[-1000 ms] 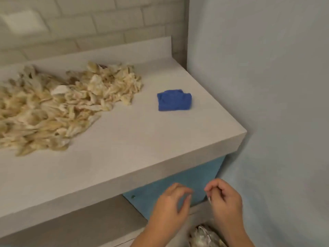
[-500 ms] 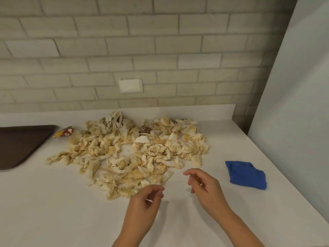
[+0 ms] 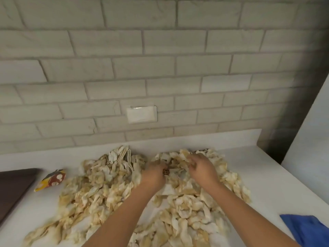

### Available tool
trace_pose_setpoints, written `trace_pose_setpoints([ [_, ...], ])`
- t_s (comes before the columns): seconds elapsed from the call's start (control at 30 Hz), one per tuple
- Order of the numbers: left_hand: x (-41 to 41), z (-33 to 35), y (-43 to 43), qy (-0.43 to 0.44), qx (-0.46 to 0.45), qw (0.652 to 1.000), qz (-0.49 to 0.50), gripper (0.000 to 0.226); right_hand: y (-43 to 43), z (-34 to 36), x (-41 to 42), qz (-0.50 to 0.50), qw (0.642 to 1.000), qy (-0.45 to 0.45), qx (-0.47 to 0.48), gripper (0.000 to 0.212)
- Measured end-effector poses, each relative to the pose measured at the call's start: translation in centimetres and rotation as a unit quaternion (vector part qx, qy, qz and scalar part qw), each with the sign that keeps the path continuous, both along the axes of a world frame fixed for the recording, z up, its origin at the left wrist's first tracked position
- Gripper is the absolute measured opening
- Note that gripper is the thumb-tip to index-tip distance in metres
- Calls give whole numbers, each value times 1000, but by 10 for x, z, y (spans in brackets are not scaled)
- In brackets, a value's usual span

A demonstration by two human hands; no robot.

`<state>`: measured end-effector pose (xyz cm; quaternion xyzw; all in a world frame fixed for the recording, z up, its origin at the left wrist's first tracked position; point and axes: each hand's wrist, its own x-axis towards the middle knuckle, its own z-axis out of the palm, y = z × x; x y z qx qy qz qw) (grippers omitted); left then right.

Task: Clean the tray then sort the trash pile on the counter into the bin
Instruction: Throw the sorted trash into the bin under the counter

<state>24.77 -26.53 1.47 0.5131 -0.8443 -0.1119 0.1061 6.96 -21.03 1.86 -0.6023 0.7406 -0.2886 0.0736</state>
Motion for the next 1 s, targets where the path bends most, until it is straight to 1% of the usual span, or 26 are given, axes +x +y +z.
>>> trace_pose_setpoints([
  [0.07,-10,-13,-24,-116,28,992,-32,52,-33,1,-10,-16,999,42,26,43],
  [0.13,-13,-25,-40,-175,66,982,-40,63,-60,2,-21,-41,996,37,70,50],
  [0.2,-13,-33,-50,-197,52,978,-35,58,-81,-4,-34,-54,991,38,113,54],
  [0.3,-12,-38,-60,-206,-22,978,-34,43,-95,-18,-52,-11,981,27,192,61],
  [0.37,-8,-41,-61,-171,-41,984,-27,37,-98,-24,-60,27,978,7,206,68],
  [0.43,-2,-40,-57,-101,-22,995,-18,34,-98,-28,-62,47,981,-4,189,74],
  [0.47,1,-38,-55,-67,-6,998,-11,35,-97,-28,-59,59,981,11,185,72],
  [0.53,8,-31,-50,-8,22,1000,8,40,-95,-29,-53,88,977,76,181,60],
  [0.57,11,-27,-48,19,27,999,19,42,-92,-27,-49,96,974,82,189,56],
  [0.6,14,-24,-47,44,29,998,31,43,-89,-25,-46,104,969,61,214,56],
  [0.67,18,-18,-45,90,32,994,56,45,-80,-17,-41,123,948,-14,292,58],
  [0.7,18,-16,-43,107,36,991,70,46,-76,-12,-40,130,936,-53,324,56],
  [0.73,17,-14,-41,122,46,988,82,47,-74,-11,-39,127,928,-95,336,51],
  [0.8,15,-14,-40,141,85,982,96,51,-71,-11,-35,105,929,-186,301,39],
  [0.83,14,-14,-41,147,116,978,95,55,-69,-12,-33,84,934,-215,272,38],
  [0.87,13,-16,-42,156,148,973,87,60,-68,-14,-31,64,938,-233,247,37],
  [0.93,13,-16,-42,165,185,966,72,71,-64,-20,-27,43,947,-240,209,36],
  [1.0,11,-11,-41,151,170,971,70,77,-60,-20,-24,37,955,-243,166,40],
])
